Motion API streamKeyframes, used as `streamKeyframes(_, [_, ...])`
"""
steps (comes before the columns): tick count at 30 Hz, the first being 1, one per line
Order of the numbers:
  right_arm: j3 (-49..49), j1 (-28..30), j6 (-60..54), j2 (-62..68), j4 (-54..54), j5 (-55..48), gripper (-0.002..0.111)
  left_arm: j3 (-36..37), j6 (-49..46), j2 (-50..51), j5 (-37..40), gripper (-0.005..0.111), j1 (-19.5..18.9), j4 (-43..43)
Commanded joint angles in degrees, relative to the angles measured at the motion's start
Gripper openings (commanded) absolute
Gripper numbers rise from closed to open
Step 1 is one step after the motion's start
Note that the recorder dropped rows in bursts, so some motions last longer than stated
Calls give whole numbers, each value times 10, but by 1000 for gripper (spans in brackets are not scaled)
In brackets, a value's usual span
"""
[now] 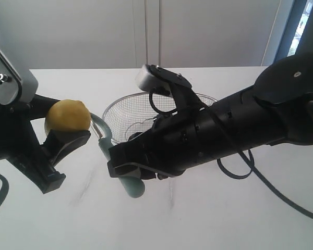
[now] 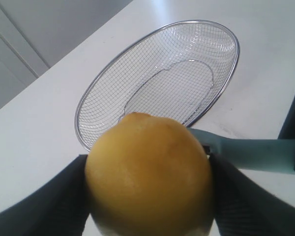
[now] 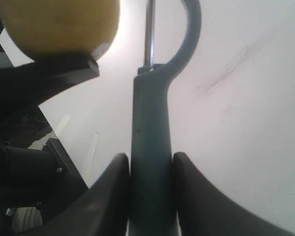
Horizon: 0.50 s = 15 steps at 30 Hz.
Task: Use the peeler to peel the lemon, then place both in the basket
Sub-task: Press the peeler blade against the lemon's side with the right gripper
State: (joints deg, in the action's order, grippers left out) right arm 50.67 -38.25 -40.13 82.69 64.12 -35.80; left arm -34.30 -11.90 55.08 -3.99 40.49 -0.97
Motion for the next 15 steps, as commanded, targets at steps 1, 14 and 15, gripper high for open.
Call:
streamKeyframes(1, [0,-1,-9,-11,6,-3,0,-3,0,-4,-7,0,2,1])
streamKeyframes(14, [0,-1,-9,-20,5,9,0,-3,0,-4,-7,0,2,1])
streamKeyframes(15, [0,-1,-9,-22,5,10,0,-3,0,-4,-7,0,2,1])
